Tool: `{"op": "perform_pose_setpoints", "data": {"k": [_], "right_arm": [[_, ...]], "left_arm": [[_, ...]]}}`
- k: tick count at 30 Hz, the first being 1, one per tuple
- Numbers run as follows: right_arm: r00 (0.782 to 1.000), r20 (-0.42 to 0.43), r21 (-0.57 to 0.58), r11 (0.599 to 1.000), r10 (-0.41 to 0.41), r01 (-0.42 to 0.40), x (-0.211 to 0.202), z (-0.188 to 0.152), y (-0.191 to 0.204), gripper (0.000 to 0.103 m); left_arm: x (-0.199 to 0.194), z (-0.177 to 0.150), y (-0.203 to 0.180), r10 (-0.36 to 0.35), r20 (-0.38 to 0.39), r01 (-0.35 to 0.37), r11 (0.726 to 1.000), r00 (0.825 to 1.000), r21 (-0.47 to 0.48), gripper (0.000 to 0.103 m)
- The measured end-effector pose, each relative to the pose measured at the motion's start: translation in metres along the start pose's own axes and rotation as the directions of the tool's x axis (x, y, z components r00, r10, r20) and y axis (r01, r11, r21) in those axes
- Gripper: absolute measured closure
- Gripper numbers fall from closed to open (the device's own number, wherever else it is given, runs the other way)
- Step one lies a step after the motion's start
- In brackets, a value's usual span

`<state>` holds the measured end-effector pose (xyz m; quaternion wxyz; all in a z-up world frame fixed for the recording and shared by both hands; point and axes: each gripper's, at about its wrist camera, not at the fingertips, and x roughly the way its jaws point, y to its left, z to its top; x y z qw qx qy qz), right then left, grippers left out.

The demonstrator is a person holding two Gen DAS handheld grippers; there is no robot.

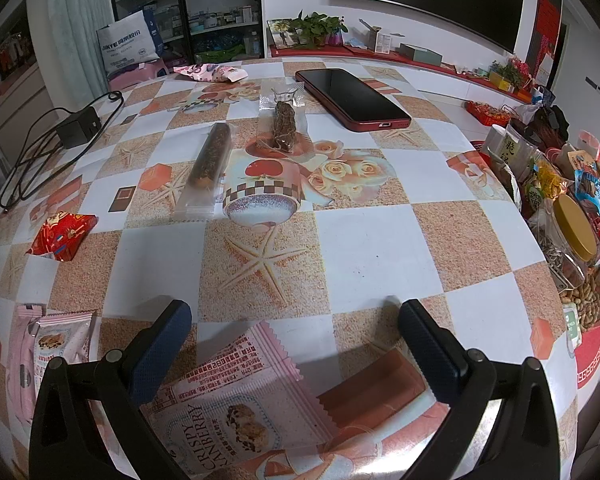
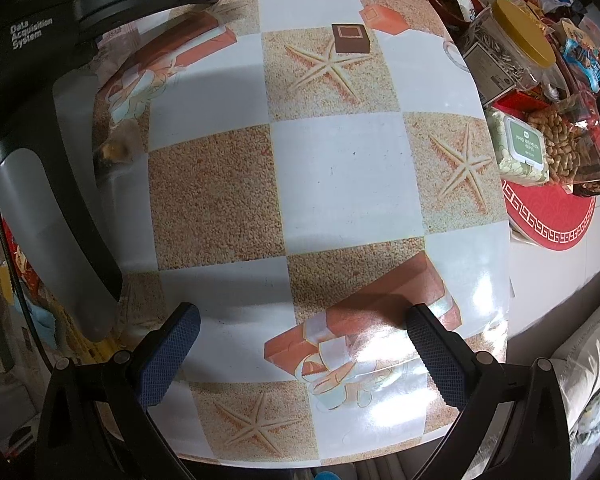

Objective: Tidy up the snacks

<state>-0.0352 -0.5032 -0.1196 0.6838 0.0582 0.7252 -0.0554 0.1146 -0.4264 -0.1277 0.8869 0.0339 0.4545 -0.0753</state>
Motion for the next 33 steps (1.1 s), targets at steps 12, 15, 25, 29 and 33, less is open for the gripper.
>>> {"op": "perform_pose_setpoints", "data": {"k": [12,15,25,29,33], "right_arm": [[1.000,0.006,0.003,1.000,0.000,0.000,-0.0007,-0.0012,0.0001,0.000],[1.000,0.004,0.003,1.000,-0.001,0.001,-0.0007,-0.0009,0.0002,0.000],[1.000,-0.016,0.008,1.000,0.002,-0.002,0.0005,0.0013,-0.0020,0.000],[1.000,-0.010,0.007,1.000,0.003,-0.003,0.0004,0.0013,-0.0027,0.000],[1.000,-0.025,0.009,1.000,0.002,-0.002,0.0011,0.0020,-0.0023,0.000]], "left_arm": [[0.0007,-0.0007,-0.0002,-0.001,0.000,0.001,1.000,1.000,0.000,0.000],[0.0009,-0.0007,-0.0003,-0.002,0.000,0.002,1.000,1.000,0.000,0.000],[0.0016,-0.0016,-0.0006,-0.003,0.001,0.003,1.000,1.000,0.001,0.000],[0.0018,-0.0017,-0.0006,-0.003,0.001,0.003,1.000,1.000,0.001,0.000],[0.0021,-0.0019,-0.0007,-0.003,0.001,0.003,1.000,1.000,0.001,0.000]]}}
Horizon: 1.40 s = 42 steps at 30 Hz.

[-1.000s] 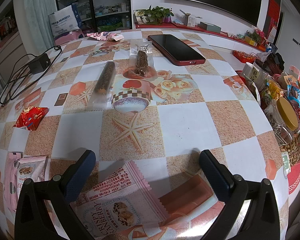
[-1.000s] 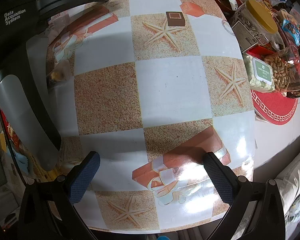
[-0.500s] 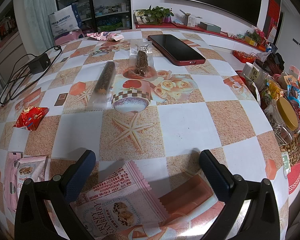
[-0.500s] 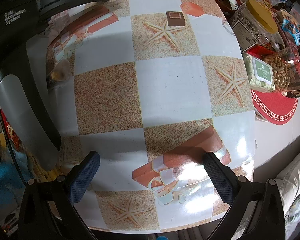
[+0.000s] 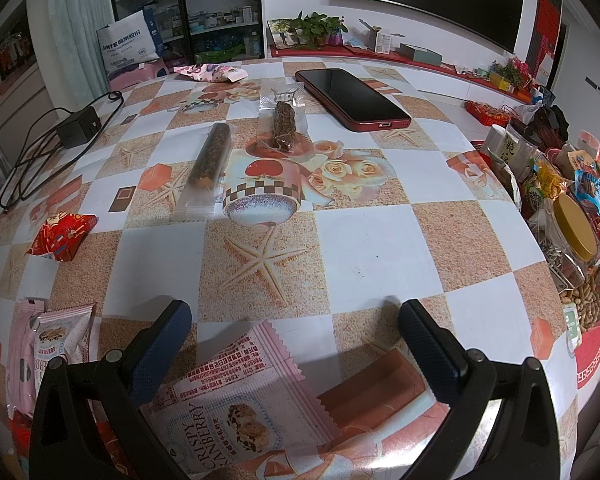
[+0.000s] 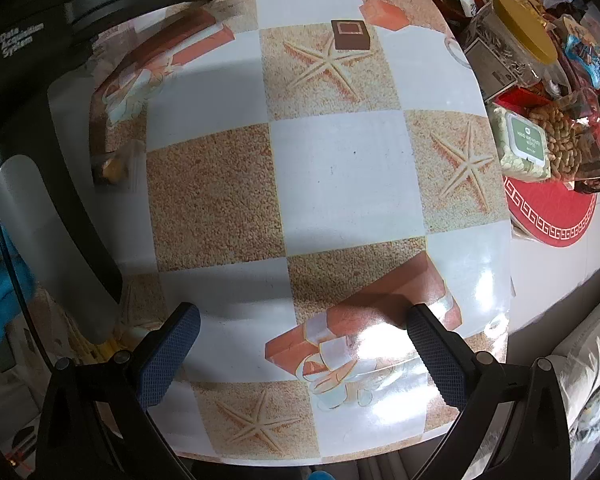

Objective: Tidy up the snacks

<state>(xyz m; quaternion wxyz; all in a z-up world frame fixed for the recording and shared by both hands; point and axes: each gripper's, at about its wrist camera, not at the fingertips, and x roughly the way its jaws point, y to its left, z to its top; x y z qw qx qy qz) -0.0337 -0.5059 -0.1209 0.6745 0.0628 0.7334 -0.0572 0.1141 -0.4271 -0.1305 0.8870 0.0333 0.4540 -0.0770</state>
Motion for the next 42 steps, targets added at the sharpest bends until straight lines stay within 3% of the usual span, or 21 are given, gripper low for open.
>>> {"op": "perform_pose_setpoints", "data": {"k": [9,12,14,18,22,23,25,29,37,42], "right_arm": [[1.000,-0.030,0.000,1.000,0.000,0.000,0.000,0.004,0.000,0.000],[0.999,-0.051,0.000,1.000,0.000,0.000,0.001,0.007,0.001,0.000],[0.998,-0.066,0.000,1.000,0.001,-0.001,0.002,0.009,0.001,0.000],[0.995,-0.098,0.002,1.000,0.003,-0.003,0.004,0.013,0.000,0.000],[0.995,-0.104,0.016,1.000,0.006,-0.005,0.004,0.015,0.000,0.000],[0.995,-0.102,0.021,1.000,0.007,-0.005,0.004,0.016,0.000,0.000],[0.995,-0.099,0.022,1.000,0.006,-0.004,0.004,0.016,0.000,0.000],[0.995,-0.101,0.023,1.000,0.006,-0.004,0.004,0.016,0.001,0.000],[0.986,-0.167,0.068,0.998,0.017,-0.006,-0.001,0.021,-0.001,0.000],[0.998,-0.022,0.029,0.998,0.058,-0.057,-0.058,0.020,0.028,0.000]], "left_arm": [[0.001,0.000,0.000,0.000,-0.001,0.000,1.000,1.000,0.000,0.000],[0.002,0.008,0.002,-0.013,-0.083,0.015,1.000,0.996,0.022,0.000],[0.004,0.017,0.002,-0.030,-0.190,0.041,0.998,0.981,0.052,0.000],[0.012,0.030,0.000,-0.021,-0.298,0.041,0.997,0.954,0.061,0.000],[0.019,0.039,-0.002,-0.038,-0.420,0.089,0.991,0.907,0.102,0.000],[0.017,0.040,-0.001,-0.063,-0.453,0.127,0.986,0.890,0.112,0.000],[0.007,0.039,0.006,-0.102,-0.476,0.168,0.981,0.873,0.098,0.000],[-0.032,0.039,0.033,-0.112,-0.475,0.189,0.975,0.873,0.117,0.000],[-0.111,0.016,0.116,-0.034,-0.468,0.143,0.969,0.883,0.200,0.000],[-0.148,0.005,0.152,0.020,-0.450,0.098,0.966,0.893,0.238,0.000]]}}
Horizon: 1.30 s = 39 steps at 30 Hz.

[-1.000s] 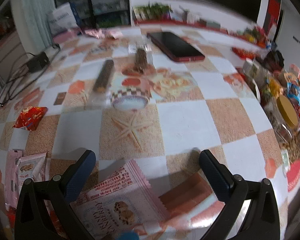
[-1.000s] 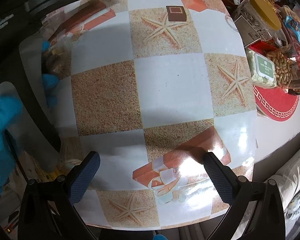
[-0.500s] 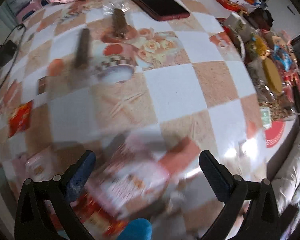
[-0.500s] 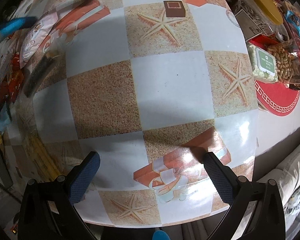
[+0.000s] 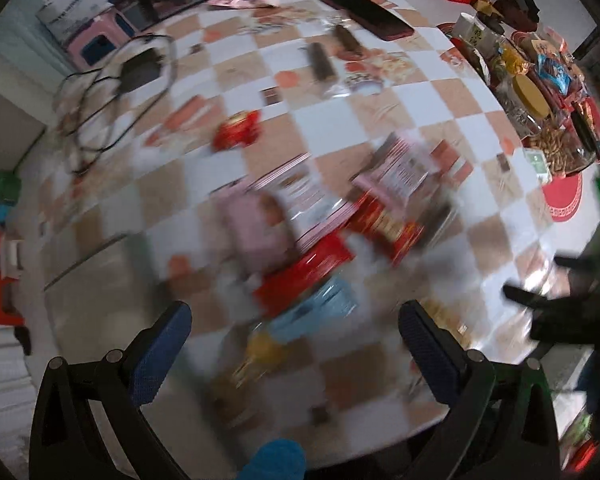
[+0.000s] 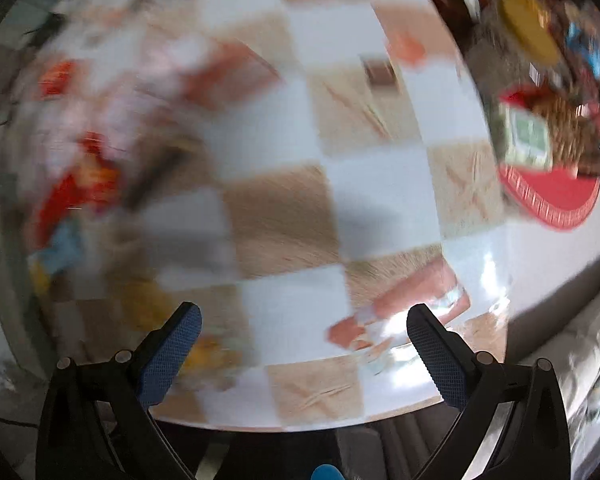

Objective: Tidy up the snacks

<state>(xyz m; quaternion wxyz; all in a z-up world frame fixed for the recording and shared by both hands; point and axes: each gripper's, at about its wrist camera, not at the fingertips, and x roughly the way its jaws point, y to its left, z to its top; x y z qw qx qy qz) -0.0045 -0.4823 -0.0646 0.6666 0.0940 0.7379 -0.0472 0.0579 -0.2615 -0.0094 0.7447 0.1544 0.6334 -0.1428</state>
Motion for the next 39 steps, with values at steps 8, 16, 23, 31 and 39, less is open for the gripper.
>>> {"op": "perform_pose_setpoints", "data": {"k": [8,16,23,31,39], "right_arm": [[0.960,0.274,-0.133,0.991,0.064,-0.028,-0.108,-0.006,0.072,0.000],[0.895,0.440,-0.213,0.977,0.075,0.023,-0.173,0.001,0.118,0.000],[0.873,0.477,-0.250,0.968,0.104,0.021,-0.184,-0.001,0.130,0.000],[0.861,0.495,-0.245,0.969,0.112,0.014,-0.195,-0.006,0.128,0.000],[0.861,0.497,-0.235,0.972,0.114,0.007,-0.197,-0.008,0.126,0.000]], "left_arm": [[-0.058,-0.026,0.045,0.044,0.059,-0.041,0.998,0.997,-0.047,0.000],[-0.097,-0.025,0.066,0.082,0.142,-0.067,0.992,0.986,-0.107,0.000],[-0.110,-0.027,0.060,0.105,0.171,-0.091,0.992,0.980,-0.085,0.000],[-0.118,-0.028,0.058,0.118,0.194,-0.103,0.991,0.974,-0.085,0.000],[-0.119,-0.029,0.055,0.122,0.192,-0.106,0.990,0.974,-0.088,0.000]]}}
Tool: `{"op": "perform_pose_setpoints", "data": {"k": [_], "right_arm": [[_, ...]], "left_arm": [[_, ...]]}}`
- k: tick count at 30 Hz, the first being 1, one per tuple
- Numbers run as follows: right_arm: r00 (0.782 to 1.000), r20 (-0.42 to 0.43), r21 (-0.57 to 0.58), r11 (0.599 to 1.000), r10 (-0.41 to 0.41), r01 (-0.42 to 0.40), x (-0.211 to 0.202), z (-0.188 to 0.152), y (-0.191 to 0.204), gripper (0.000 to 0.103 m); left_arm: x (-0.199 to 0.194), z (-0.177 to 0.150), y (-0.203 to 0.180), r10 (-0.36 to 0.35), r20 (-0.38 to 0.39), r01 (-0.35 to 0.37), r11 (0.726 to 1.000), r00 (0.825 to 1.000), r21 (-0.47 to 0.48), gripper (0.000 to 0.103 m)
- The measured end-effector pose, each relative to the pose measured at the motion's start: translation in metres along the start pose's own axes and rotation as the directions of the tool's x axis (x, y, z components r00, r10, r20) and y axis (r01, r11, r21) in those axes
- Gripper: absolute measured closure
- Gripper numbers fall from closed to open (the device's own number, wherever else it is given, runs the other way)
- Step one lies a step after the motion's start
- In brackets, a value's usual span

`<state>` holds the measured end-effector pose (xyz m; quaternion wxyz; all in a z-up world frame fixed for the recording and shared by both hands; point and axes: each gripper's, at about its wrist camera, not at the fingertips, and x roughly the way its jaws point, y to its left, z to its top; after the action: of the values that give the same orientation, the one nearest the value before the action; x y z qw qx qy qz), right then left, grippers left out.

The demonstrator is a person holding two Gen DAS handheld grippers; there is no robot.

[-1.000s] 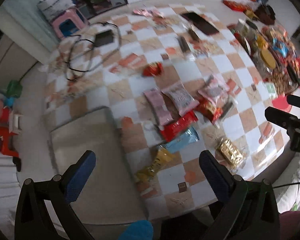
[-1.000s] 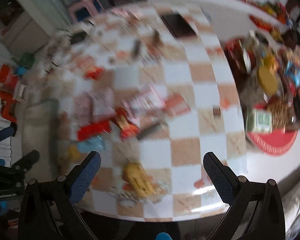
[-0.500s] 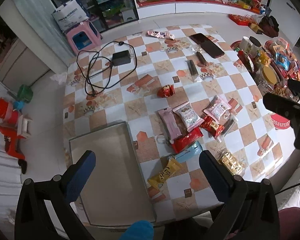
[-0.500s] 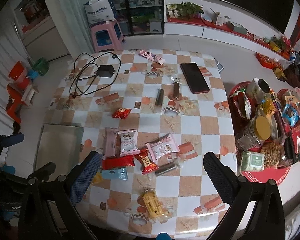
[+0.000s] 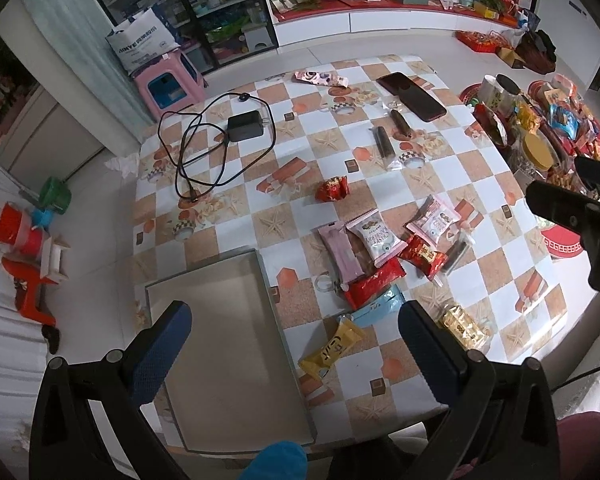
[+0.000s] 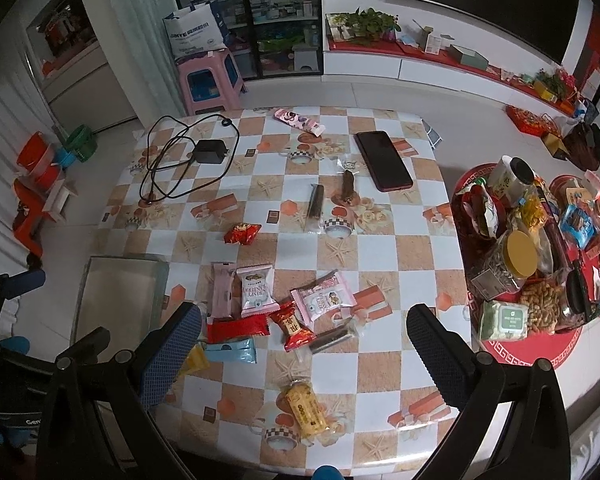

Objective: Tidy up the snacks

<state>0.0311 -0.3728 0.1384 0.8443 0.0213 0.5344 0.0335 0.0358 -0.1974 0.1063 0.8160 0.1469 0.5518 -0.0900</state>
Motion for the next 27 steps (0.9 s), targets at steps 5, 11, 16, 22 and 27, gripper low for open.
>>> {"op": "perform_pose_setpoints", "data": {"k": [5,11,16,22,27], "right_arm": [[1.000,0.000,0.004,1.000,-0.001,0.001,0.0004,0.0008,-0.0002,0.000],[1.000,0.000,0.004,1.000,-0.002,0.002,-0.0002,0.0001,0.0001,0.000],[1.000,0.000,0.001,1.000,0.000,0.000,0.0000,0.0005,0.0007,0.000],[1.000,0.000,0.001,1.000,-0.001,0.001,0.0004,0.0015,0.0017,0.000],[1.000,-0.001,0.001,1.000,-0.001,0.001,0.0012,0.0018,0.0024,0.000]], "left_arm": [[-0.0002,-0.0004,-0.0008,0.000,0.005,0.000,1.000,1.000,0.006,0.000],[-0.0007,-0.0004,-0.0025,0.001,0.004,-0.001,1.000,1.000,0.002,0.000],[-0.0012,-0.0001,-0.0027,0.002,0.004,-0.002,1.000,1.000,0.003,0.000],[0.0001,0.0005,-0.0021,0.000,0.003,0.000,1.000,1.000,0.004,0.000],[-0.0001,0.0004,-0.0019,-0.001,-0.001,0.001,1.000,1.000,0.001,0.000]]}}
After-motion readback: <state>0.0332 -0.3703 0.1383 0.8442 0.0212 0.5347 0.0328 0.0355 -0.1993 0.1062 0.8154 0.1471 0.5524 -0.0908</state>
